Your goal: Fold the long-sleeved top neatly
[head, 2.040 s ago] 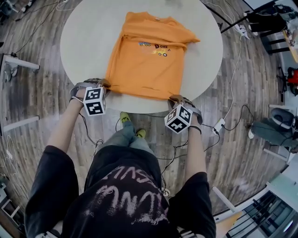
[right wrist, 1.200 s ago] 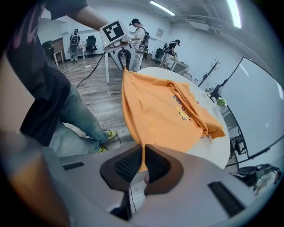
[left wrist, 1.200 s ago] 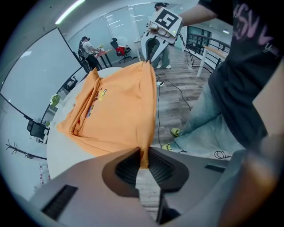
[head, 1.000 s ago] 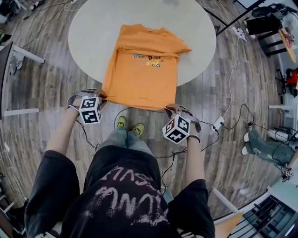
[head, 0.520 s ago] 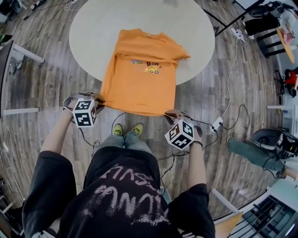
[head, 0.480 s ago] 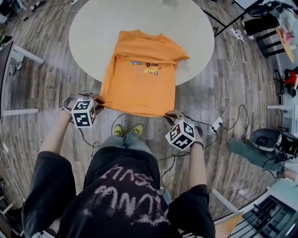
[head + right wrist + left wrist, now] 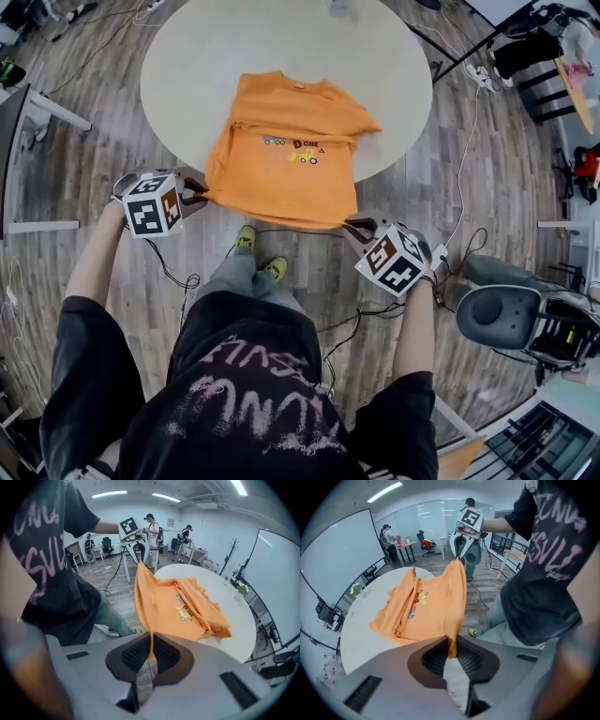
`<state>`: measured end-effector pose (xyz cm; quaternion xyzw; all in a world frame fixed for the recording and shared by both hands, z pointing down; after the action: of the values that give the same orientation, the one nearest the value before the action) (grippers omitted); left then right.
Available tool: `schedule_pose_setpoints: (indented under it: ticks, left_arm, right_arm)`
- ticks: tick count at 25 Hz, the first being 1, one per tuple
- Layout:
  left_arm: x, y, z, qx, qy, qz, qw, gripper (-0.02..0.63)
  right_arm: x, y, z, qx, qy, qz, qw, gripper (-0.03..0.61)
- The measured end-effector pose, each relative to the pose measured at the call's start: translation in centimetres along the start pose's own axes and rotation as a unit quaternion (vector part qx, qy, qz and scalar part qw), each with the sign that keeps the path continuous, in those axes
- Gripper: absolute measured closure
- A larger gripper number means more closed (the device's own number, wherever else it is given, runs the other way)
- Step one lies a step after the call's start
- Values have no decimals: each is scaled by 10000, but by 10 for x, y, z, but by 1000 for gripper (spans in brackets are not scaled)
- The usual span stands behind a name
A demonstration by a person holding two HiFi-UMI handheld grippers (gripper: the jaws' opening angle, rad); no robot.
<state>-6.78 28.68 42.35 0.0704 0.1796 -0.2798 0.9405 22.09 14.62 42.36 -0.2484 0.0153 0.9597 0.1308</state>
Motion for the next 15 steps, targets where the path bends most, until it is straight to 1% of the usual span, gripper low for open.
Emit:
schedule_pose_setpoints:
  ticks: [6,13,15]
  left_arm:
    - [9,-62,-23,180,298,-258,9991,558]
    - [12,-111,-25,299,382,-343,9982,558]
    - [15,-132,-24,336,447,-408,9976,558]
  right_arm:
    - [27,60,-20,-289,122,-149,9994,552]
    - [44,106,-17,-679,89,-257,9973,552]
    - [47,124,-15,-780,83,-246,9966,552]
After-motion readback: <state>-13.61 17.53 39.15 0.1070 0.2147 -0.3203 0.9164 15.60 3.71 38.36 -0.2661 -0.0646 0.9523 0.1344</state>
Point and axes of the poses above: the fingertips, and each gripper's own axes: z forward along the fingers, y to its right, x out of its top, the point moved 6 cm from there along -z, backward along the fingers
